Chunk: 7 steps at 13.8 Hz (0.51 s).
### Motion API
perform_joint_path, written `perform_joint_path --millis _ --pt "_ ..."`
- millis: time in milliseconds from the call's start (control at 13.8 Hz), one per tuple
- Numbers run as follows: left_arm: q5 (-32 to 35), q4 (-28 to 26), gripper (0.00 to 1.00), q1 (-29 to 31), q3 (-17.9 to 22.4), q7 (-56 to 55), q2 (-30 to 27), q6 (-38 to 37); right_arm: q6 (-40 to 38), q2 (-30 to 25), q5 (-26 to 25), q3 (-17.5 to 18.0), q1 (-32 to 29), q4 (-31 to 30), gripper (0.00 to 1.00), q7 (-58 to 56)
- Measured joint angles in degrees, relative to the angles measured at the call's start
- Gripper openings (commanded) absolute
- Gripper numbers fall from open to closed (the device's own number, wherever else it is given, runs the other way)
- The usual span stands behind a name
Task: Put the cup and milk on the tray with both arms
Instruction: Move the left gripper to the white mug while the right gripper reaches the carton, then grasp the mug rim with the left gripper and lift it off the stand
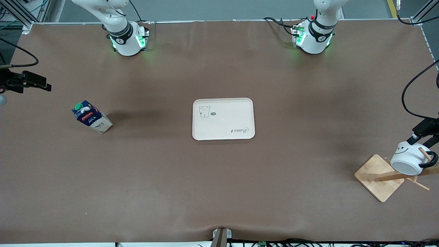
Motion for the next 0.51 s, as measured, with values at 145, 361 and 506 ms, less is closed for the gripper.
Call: perform_joint_path --millis 145,361,506 --pt "-0.08 0.01 0.7 -0.01 0.0 0.81 0.31 0.64 -0.5 1.18 0.0 0.0 -0.08 -0.08 1.0 0.0" --pt "-0.09 0.07 0.52 -0.12 -0.25 1.26 0.76 1.45 -0.64 3.58 0.0 0.0 -0.15 -0.12 1.0 0.0" --pt "-0.1 0.1 0.39 -0.25 -0.72 1.26 0.78 1.78 -1.3 4.87 0.0 -0.03 -0.42 -0.13 1.0 0.01"
